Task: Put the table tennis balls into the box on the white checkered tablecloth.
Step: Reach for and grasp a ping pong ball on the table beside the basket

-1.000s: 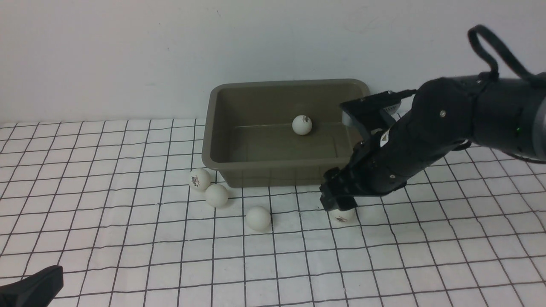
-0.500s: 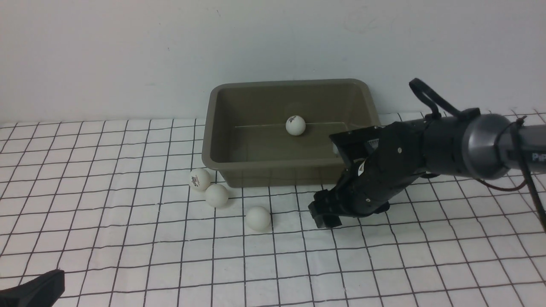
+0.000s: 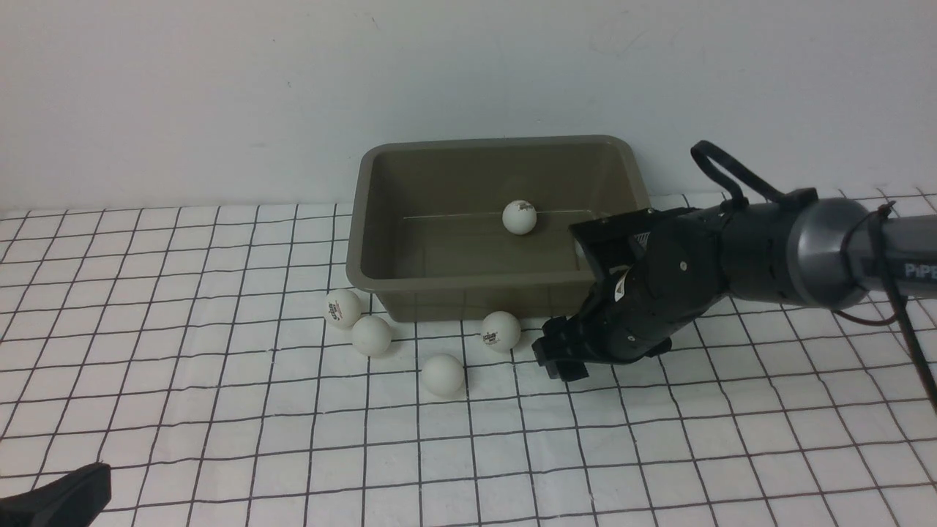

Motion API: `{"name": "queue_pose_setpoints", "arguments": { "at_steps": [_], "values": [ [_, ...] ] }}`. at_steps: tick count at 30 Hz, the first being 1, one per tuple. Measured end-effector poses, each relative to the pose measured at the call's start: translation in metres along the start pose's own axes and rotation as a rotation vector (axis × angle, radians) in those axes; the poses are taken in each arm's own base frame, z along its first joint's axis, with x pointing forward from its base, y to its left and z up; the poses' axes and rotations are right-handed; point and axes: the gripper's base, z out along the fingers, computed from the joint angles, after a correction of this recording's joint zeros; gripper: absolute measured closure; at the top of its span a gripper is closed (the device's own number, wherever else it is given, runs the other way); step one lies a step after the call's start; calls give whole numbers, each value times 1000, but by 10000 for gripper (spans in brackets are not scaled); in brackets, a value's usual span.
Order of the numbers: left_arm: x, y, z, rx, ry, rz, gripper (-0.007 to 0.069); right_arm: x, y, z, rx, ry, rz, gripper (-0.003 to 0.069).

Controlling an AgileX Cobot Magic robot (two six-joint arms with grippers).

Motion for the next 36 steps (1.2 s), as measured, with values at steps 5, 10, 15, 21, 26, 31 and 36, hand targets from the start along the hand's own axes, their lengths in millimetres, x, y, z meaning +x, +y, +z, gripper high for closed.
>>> {"name": "queue_pose_setpoints", "arguments": {
  "at_steps": [5,10,15,21,26,31,36],
  "values": [
    [0,0,0,0,0,0,73,-2,0,-8,9,-7,-22,123],
    [0,0,0,0,0,0,73,-14,-3,-66,71,-100,-79,123],
    [0,0,0,0,0,0,73,-14,-14,-125,211,-147,-99,123],
    [0,0,0,0,-1,1,73,-6,-27,-183,359,-196,-84,123],
    [0,0,1,2,0,15,73,3,-31,-224,402,-254,-58,123],
    [-8,-1,15,78,18,70,73,15,-23,-256,313,-309,-92,148],
    [-24,1,33,126,-50,121,73,42,-2,-298,76,-336,-217,188]
  ]
}}
